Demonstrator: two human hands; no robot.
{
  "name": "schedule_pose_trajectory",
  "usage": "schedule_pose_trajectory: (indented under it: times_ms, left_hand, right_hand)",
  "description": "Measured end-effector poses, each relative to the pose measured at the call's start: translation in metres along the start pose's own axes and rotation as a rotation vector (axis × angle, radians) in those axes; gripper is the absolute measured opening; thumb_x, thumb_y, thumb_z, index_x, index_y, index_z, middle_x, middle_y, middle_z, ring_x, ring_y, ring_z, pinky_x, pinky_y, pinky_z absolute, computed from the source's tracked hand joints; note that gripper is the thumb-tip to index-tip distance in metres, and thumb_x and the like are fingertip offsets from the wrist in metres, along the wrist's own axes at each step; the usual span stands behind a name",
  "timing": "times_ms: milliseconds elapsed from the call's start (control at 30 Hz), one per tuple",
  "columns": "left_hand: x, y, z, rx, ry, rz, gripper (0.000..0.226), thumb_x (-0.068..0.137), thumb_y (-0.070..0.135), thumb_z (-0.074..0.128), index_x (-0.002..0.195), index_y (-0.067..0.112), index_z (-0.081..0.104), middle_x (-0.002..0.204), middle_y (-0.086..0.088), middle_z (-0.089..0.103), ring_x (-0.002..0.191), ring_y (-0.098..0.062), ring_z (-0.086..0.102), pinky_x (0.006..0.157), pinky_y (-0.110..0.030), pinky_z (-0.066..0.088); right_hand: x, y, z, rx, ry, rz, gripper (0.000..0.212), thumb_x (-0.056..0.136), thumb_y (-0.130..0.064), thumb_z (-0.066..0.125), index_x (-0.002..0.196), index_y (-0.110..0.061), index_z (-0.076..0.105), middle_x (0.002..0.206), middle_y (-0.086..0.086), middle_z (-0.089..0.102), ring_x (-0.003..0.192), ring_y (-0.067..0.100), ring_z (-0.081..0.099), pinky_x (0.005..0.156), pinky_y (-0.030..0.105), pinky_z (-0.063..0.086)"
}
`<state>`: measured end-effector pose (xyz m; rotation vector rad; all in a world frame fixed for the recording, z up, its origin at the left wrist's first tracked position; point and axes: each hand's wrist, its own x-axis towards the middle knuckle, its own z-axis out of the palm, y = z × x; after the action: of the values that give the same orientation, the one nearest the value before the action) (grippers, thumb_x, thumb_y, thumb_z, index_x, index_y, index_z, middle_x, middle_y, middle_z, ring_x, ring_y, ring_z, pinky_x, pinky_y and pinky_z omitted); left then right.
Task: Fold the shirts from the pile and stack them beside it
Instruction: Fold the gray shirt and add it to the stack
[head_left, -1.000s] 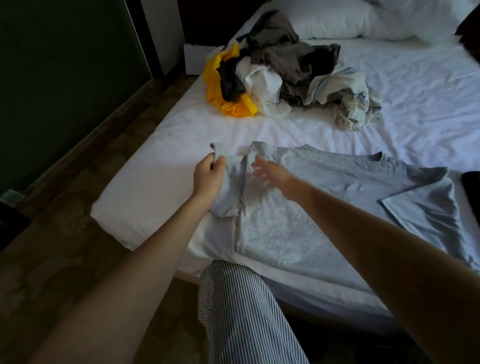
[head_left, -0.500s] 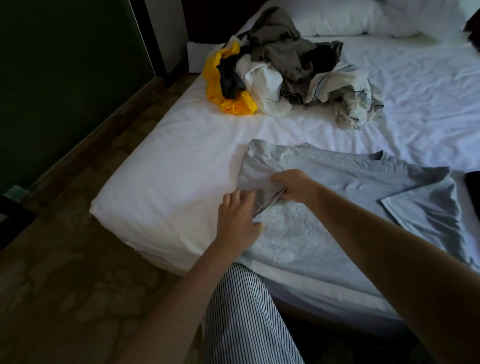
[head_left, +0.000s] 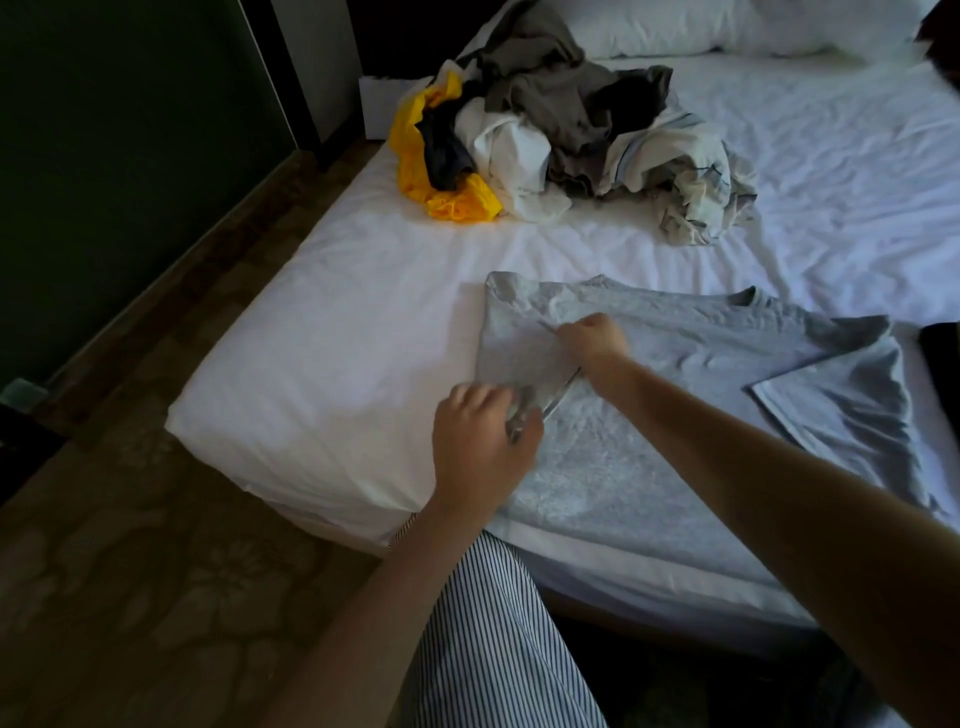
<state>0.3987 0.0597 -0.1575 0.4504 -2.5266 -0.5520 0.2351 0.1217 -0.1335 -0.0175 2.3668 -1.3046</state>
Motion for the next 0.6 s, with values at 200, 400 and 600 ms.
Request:
schedule_pose_trajectory:
  times_ms: [200,400,600]
  left_hand:
    - [0.029,-0.004,0.011,0.007,-0.061,-0.036,0.048,0.086,0.027,0.034,0.116,0.002,0.062,0.112,-0.012,0.065,0.105,-0.030,0.059,0.081,-0.039,0.049]
    - [0.009,-0.032,0.049,0.236,-0.217,-0.075,0.051,0.092,0.034,0.034,0.127,0.008,0.060,0.130,-0.009,0.060,0.119,-0.029,0.057,0.097,-0.046,0.046]
    - [0.013,-0.037,0.046,0.134,-0.247,-0.076,0.056,0.093,0.040,0.031,0.139,0.014,0.048,0.149,-0.005,0.041,0.136,-0.026,0.038,0.112,-0.041,0.027]
  right_hand:
    - [-0.022,0.009,0.027,-0.702,-0.025,-0.820,0.045,0.097,-0.025,0.032,0.141,-0.015,0.041,0.149,0.006,0.036,0.140,0.024,0.026,0.113,0.035,0.016]
    - [-0.008,0.050,0.030,-0.960,-0.219,-0.706,0.049,0.103,-0.040,0.015,0.151,-0.032,0.005,0.159,-0.007,0.000,0.146,0.012,-0.004,0.117,0.033,-0.006]
    - [-0.016,0.052,0.027,-0.897,-0.123,-0.703,0.049,0.103,-0.037,0.019,0.151,-0.028,0.012,0.159,-0.007,0.007,0.146,0.011,0.000,0.115,0.028,-0.007]
